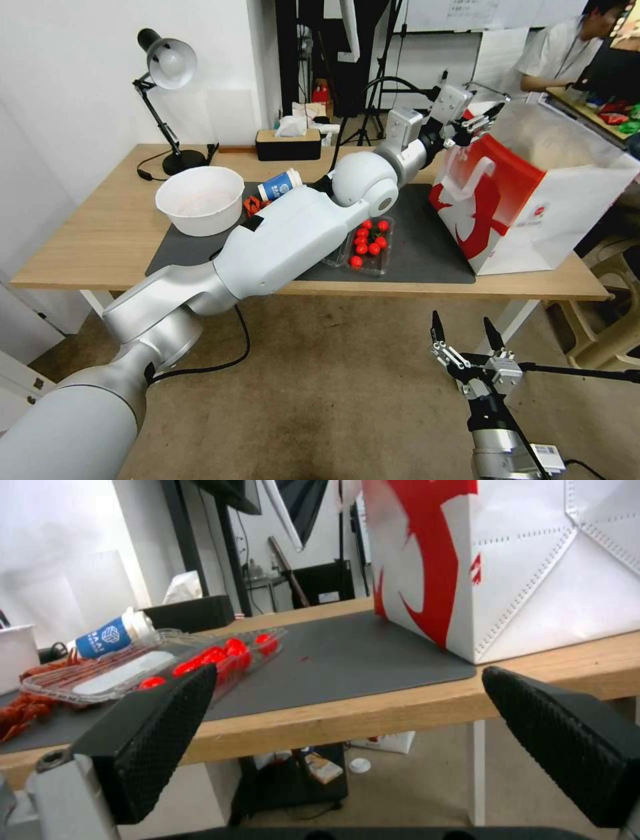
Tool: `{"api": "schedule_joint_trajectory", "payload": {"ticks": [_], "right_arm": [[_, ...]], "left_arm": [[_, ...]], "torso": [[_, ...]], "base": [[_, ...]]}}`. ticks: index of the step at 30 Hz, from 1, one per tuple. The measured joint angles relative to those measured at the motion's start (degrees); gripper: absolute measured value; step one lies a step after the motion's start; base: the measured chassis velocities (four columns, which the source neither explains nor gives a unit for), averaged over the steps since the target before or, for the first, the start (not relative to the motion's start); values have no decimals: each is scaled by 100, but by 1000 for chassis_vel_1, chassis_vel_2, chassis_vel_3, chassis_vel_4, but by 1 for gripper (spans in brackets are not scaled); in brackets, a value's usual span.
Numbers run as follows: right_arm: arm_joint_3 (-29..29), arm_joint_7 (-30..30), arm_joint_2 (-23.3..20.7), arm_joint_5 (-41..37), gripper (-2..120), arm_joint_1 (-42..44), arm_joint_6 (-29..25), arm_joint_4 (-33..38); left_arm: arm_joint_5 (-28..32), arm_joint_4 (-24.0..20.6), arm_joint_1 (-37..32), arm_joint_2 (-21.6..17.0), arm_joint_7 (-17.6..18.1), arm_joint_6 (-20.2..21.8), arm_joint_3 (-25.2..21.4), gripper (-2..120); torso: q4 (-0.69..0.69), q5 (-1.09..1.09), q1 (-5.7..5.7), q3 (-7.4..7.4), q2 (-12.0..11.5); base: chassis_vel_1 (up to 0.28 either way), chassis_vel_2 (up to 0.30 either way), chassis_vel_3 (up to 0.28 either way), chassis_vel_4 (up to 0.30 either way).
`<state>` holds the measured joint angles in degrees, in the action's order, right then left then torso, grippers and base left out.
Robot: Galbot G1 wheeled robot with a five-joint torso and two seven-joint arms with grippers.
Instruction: Pick up the trash from the table and place it into the takeout bag.
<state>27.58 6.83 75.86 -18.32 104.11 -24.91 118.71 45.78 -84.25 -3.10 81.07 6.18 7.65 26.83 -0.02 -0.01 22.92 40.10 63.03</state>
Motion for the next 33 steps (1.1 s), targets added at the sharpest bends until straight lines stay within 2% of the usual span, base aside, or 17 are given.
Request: {"api": "schedule_joint_trajectory", "payload": {"ticks": [1, 4, 5, 7, 12, 15, 16, 18, 19, 21, 22, 23, 26, 27, 29, 30, 33], "right_arm": [[0, 0, 0, 0, 100, 0, 0, 0], [-20, -2, 41, 6, 100, -4, 0, 24], [-20, -2, 41, 6, 100, -4, 0, 24], [-38, -5, 56, 5, 100, -6, 0, 27], [-49, -6, 72, 5, 100, -6, 0, 28], [-116, -11, 50, 12, 100, -22, -1, 9], [-116, -11, 50, 12, 100, -22, -1, 9], [-152, -12, 28, 20, 100, -38, -1, -3], [-152, -12, 28, 20, 100, -38, -1, -3], [-172, -13, -10, 29, 100, -40, -1, -4], [-172, -13, -10, 29, 100, -40, -1, -4], [-176, -14, -34, 30, 100, -41, -1, -3], [-178, -14, -80, 28, 100, -38, -1, -1], [-178, -14, -80, 28, 100, -38, -1, -1], [-175, -13, -116, 23, 100, -36, -1, 8], [-175, -13, -116, 23, 100, -36, -1, 8], [-175, -10, -172, 17, 100, -33, -1, 37]], "left_arm": [[0, 0, 0, 0, 0, 0, 0, 70], [10, -352, -588, -411, 104, 8, -270, 84], [10, -352, -588, -411, 104, 8, -270, 84], [-54, -662, -1104, -741, 137, -4, -556, 94], [-241, -1011, -1660, -1119, 137, -45, -886, 99], [-553, -1640, -2810, -1713, 12, -160, -1592, 100], [-553, -1640, -2810, -1713, 12, -160, -1592, 100], [-641, -1903, -3407, -1882, -48, -200, -2030, 100], [-641, -1903, -3407, -1882, -48, -200, -2030, 100], [-855, -2233, -4110, -2030, -146, -239, -2633, 100], [-855, -2233, -4110, -2030, -146, -239, -2633, 100], [-1041, -2386, -4513, -2089, -177, -311, -2961, 100], [-1486, -2644, -5616, -2128, -193, -776, -3587, 100], [-1486, -2644, -5616, -2128, -193, -776, -3587, 100], [-1907, -2788, -6464, -2038, -189, -1129, -4102, 100], [-1907, -2788, -6464, -2038, -189, -1129, -4102, 100], [-2361, -2968, -7354, -1814, -177, -1589, -4727, 100]], "torso": [[0, 0, 0, 0, 0], [1, -1, 0, 0, 0], [1, -1, 0, 0, 0], [2, -2, 0, 0, 0], [2, -3, 0, 0, 0], [2, -2, 0, 0, 0], [2, -2, 0, 0, 0], [1, -1, 0, 0, 0], [1, -1, 0, 0, 0], [0, -1, 0, 0, 0], [0, -1, 0, 0, 0], [1, 3, -1, -1, 1], [1, -2, -1, -1, 0], [1, -2, -1, -1, 0], [4, -2, -1, 0, 0], [4, -2, -1, 0, 0], [0, -1, -1, -1, 0]], "base": [[0, 0, 0, 0], [0, 0, 0, 0], [0, 0, 0, 0], [0, 0, 0, 0], [0, 0, 0, 0], [0, 0, 0, 0], [0, 0, 0, 0], [0, 0, 0, 0], [0, 0, 0, 0], [0, 0, 0, 0], [0, 0, 0, 0], [0, 0, 0, 0], [0, 0, 0, 0], [0, 0, 0, 0], [0, 0, 0, 0], [0, 0, 0, 0], [0, 0, 0, 0]]}}
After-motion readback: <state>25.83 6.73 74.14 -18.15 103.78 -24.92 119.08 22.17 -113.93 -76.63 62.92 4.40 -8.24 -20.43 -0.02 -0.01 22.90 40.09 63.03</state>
